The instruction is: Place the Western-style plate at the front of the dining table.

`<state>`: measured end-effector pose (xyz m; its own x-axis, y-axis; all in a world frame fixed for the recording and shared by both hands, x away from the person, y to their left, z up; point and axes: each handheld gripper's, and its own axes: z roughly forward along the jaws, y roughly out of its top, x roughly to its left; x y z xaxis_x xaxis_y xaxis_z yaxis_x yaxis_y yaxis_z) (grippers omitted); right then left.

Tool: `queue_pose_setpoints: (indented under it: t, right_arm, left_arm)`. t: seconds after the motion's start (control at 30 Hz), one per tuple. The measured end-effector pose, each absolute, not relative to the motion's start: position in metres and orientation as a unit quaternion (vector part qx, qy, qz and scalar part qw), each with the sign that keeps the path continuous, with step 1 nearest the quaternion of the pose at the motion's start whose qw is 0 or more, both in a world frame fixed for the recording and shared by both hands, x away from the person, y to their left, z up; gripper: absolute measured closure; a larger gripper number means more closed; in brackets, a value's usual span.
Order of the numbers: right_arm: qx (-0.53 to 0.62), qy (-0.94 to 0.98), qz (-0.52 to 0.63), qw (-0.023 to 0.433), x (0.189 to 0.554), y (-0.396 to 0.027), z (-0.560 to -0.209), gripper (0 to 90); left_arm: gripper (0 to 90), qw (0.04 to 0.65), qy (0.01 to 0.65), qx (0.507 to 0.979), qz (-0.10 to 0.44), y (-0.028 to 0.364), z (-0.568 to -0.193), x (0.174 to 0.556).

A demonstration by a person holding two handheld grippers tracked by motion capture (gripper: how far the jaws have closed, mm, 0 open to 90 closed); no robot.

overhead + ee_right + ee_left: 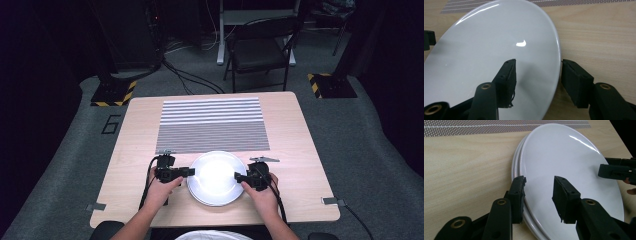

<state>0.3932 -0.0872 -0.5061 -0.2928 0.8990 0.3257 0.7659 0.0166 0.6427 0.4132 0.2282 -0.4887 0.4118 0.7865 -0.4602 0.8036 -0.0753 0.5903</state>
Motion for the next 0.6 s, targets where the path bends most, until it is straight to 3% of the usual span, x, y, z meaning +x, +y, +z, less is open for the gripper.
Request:
queue_pose_setpoints:
  t: [0.6]
  right_arm:
    - [0.616,0.677,0.396,0.075,0.395,-0.097,-0.495,46.8]
  left_arm:
    - [61.1,0.419,0.538,0.731,-0.021,0.214,-0.494,0.415]
